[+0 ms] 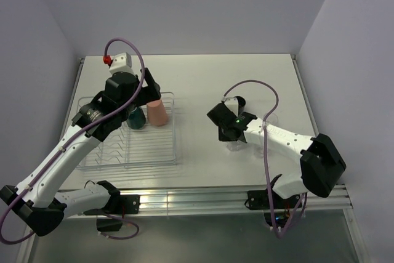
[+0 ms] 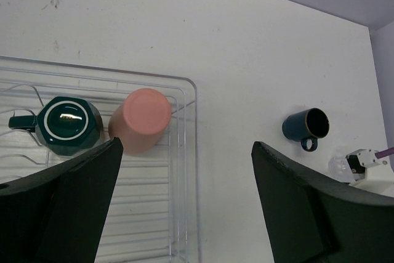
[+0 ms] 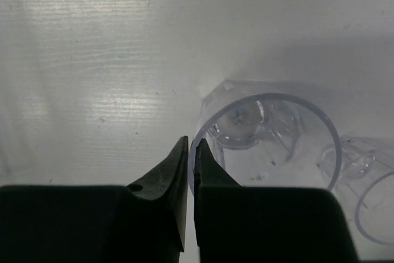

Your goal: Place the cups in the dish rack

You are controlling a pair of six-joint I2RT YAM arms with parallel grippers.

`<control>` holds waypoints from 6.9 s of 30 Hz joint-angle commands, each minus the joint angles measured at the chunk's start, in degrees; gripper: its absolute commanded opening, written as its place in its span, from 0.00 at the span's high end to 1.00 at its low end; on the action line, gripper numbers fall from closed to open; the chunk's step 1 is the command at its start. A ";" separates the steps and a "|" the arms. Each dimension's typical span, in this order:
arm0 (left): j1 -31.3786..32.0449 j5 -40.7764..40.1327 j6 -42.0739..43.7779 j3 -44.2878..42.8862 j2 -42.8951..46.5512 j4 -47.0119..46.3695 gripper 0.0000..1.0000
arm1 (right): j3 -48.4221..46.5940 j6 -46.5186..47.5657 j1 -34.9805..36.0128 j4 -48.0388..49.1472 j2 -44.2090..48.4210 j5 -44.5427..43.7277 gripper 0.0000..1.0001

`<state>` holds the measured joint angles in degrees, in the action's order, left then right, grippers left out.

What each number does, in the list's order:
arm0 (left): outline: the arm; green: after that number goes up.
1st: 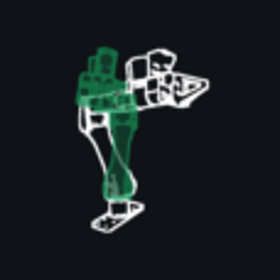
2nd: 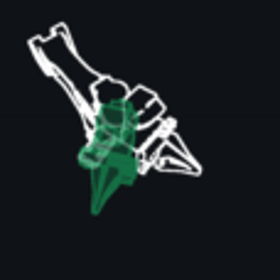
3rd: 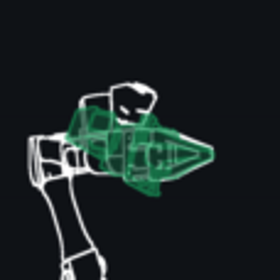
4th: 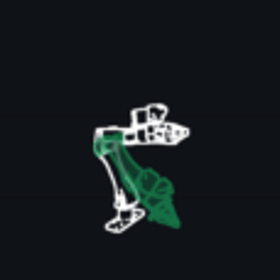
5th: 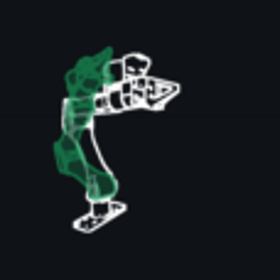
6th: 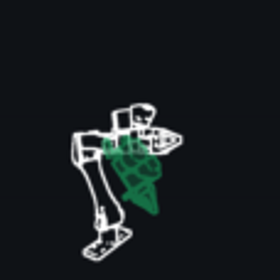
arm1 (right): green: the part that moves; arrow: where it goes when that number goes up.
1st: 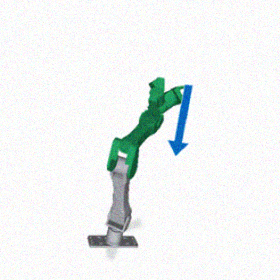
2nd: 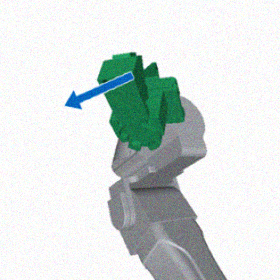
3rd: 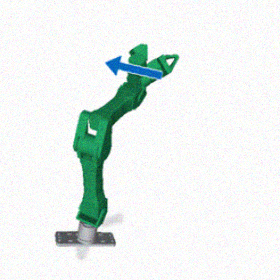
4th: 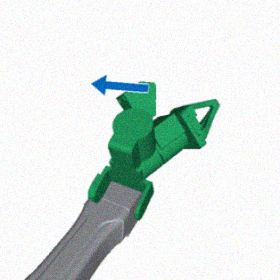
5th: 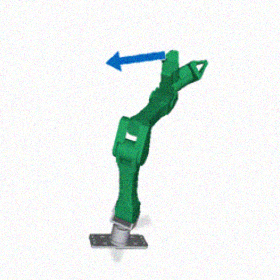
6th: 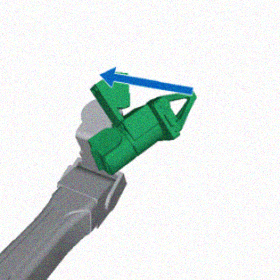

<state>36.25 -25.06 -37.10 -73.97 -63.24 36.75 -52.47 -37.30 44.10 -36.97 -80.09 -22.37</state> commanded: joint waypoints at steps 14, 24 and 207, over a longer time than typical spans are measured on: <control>-7.94 35.53 0.63 2.42 4.79 -13.45 0.02 | -17.31 3.64 -3.40 5.67 20.23 21.44 1.00; -12.70 66.27 -9.64 10.86 2.25 -39.88 0.01 | -18.37 -10.68 -9.99 30.53 17.70 46.79 1.00; 3.48 1.95 -3.68 6.48 -9.55 9.55 0.01 | -13.46 2.85 -14.92 -6.17 23.23 4.28 0.26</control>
<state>39.46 -20.25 -40.16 -63.40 -77.84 43.92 -63.88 -35.03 29.02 -37.78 -58.85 -13.41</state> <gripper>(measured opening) 0.991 0.737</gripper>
